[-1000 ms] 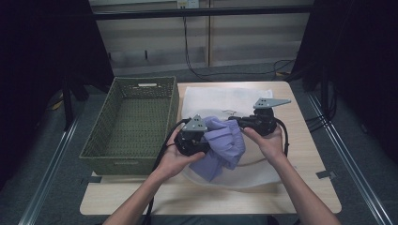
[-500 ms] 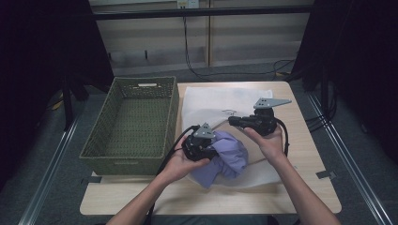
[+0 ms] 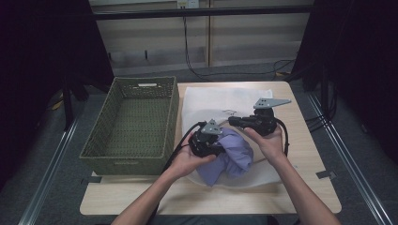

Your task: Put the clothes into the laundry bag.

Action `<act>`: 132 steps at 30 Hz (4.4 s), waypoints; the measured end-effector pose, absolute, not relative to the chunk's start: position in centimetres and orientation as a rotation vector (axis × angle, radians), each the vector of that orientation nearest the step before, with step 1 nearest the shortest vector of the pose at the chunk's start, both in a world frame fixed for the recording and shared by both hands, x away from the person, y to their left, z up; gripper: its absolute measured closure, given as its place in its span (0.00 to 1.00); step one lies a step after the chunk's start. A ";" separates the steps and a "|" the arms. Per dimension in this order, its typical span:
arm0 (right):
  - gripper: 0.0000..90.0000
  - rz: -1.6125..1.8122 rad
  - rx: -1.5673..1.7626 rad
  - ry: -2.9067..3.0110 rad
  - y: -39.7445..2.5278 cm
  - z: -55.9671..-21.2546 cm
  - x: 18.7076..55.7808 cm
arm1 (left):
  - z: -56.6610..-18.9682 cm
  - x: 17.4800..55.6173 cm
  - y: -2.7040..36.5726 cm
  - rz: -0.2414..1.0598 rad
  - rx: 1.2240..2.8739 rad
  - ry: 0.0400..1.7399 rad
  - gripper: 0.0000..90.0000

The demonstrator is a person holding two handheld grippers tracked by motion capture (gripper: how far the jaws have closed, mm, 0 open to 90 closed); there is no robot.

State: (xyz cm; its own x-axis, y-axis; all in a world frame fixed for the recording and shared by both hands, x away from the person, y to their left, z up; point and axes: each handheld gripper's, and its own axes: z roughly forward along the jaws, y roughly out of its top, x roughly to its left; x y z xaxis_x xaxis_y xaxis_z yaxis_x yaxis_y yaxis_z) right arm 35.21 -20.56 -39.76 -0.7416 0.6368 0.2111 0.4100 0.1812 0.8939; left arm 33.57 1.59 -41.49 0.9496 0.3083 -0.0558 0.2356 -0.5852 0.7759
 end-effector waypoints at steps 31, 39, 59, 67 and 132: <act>0.99 1.579 0.996 2.273 -20.3 -40.0 34.9 | -46.6 33.1 2.1 0.178 2.175 0.626 0.58; 0.99 1.585 1.000 2.272 -20.5 -39.9 34.9 | -45.5 32.1 3.4 0.162 2.079 0.649 0.28; 0.99 1.583 0.993 2.271 -20.5 -39.9 34.9 | -43.8 28.9 6.7 0.189 1.940 0.605 0.29; 0.99 1.584 0.999 2.275 -20.4 -39.9 34.9 | -44.2 28.6 7.4 0.145 1.963 0.567 0.59; 0.99 1.573 0.983 2.283 -20.2 -39.8 34.9 | -48.9 29.7 3.2 0.019 2.176 0.543 0.98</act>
State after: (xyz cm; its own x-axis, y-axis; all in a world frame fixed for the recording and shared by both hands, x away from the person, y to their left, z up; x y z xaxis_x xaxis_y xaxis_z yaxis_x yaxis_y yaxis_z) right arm 34.86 -20.25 -39.84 -0.7590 0.6199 0.1992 0.4070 0.2130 0.8882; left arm 29.72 3.21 -48.91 0.9049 0.3874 -0.1763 0.3744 -0.5277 0.7625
